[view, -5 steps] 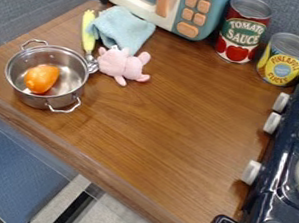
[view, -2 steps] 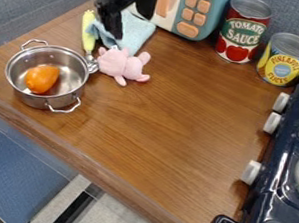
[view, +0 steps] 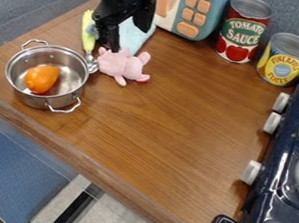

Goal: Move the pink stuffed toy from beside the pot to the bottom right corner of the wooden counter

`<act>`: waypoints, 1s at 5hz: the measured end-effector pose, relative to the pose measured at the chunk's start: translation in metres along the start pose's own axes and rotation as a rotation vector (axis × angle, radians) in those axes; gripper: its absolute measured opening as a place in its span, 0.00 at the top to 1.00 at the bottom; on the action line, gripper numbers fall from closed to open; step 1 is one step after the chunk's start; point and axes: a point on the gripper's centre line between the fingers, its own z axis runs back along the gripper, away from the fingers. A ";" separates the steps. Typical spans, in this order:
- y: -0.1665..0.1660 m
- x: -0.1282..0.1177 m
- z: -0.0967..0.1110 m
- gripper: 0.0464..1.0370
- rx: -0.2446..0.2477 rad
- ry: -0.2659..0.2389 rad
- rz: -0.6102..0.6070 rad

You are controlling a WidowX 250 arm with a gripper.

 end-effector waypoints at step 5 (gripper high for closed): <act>0.018 -0.009 -0.052 0.38 0.177 0.032 -0.031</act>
